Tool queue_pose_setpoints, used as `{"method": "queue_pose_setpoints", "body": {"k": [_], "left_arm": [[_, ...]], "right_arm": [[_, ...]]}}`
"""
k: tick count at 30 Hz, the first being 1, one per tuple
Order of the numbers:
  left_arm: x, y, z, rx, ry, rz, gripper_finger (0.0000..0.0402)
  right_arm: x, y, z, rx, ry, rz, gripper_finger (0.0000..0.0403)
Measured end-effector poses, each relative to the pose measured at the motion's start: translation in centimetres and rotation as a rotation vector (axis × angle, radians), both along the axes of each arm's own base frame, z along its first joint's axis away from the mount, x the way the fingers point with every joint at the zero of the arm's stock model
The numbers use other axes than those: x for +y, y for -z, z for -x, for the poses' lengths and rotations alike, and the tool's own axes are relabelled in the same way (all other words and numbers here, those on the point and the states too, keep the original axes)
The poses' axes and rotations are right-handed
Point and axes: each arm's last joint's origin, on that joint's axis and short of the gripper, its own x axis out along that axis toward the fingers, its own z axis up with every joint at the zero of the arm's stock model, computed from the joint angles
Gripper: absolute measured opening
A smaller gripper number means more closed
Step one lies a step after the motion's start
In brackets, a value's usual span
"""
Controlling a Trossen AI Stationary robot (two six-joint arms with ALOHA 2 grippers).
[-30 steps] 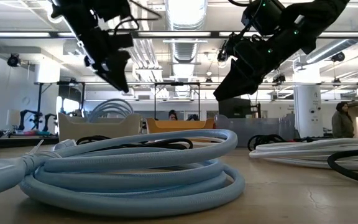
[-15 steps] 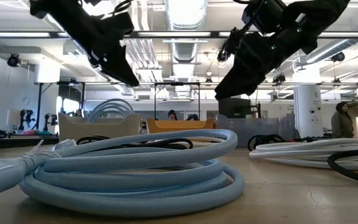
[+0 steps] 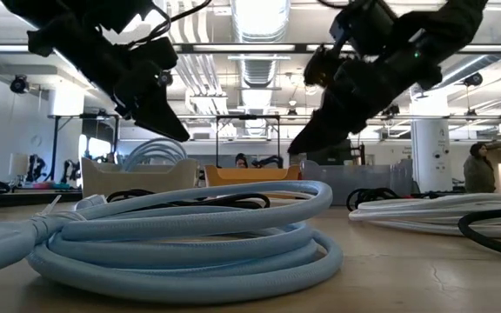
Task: Pick & Place USB Port
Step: Put the top white hdmi cable into the yellow bin
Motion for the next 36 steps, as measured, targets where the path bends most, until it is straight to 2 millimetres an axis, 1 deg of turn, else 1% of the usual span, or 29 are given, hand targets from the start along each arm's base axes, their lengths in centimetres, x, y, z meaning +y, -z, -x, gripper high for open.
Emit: {"method": "queue_pose_setpoints", "body": {"k": [4, 9, 12, 15, 19, 22, 26, 29, 32, 36], "left_arm": [[0.0, 0.0, 0.0, -0.004, 0.0, 0.001, 0.0206], [0.0, 0.0, 0.0, -0.005, 0.0, 0.001, 0.0206], [0.0, 0.0, 0.0, -0.005, 0.0, 0.001, 0.0206], [0.0, 0.0, 0.0, -0.006, 0.0, 0.001, 0.0207], [0.0, 0.0, 0.0, -0.008, 0.0, 0.001, 0.0206], [0.0, 0.1, 0.0, -0.005, 0.0, 0.001, 0.0206], [0.0, 0.3, 0.1, 0.003, -0.001, 0.0, 0.0206], [0.0, 0.3, 0.1, 0.003, -0.001, 0.0, 0.0206], [0.0, 0.3, 0.1, 0.0, -0.001, 0.001, 0.0206], [0.0, 0.2, 0.1, -0.002, -0.001, 0.001, 0.0206]], "right_arm": [[0.1, 1.5, -1.3, 0.059, 0.011, -0.023, 0.0205], [0.3, 3.2, -3.0, 0.11, -0.053, -0.056, 0.0201], [0.2, 3.7, -3.9, 0.142, -0.045, -0.05, 0.0192], [0.0, 4.3, -4.4, 0.211, -0.006, 0.0, 0.018], [-0.1, 4.6, -5.1, 0.26, 0.034, 0.047, 0.0162], [-0.1, 4.7, -5.4, 0.28, 0.037, 0.049, 0.0143], [-0.1, 4.5, -5.8, 0.297, 0.037, 0.051, 0.0107], [-0.2, 3.9, -5.8, 0.332, 0.038, 0.052, 0.0076], [-0.1, 2.6, -5.6, 0.362, 0.035, 0.051, 0.0047], [-0.1, -0.3, -5.8, 0.361, 0.017, 0.068, 0.0031]]}}
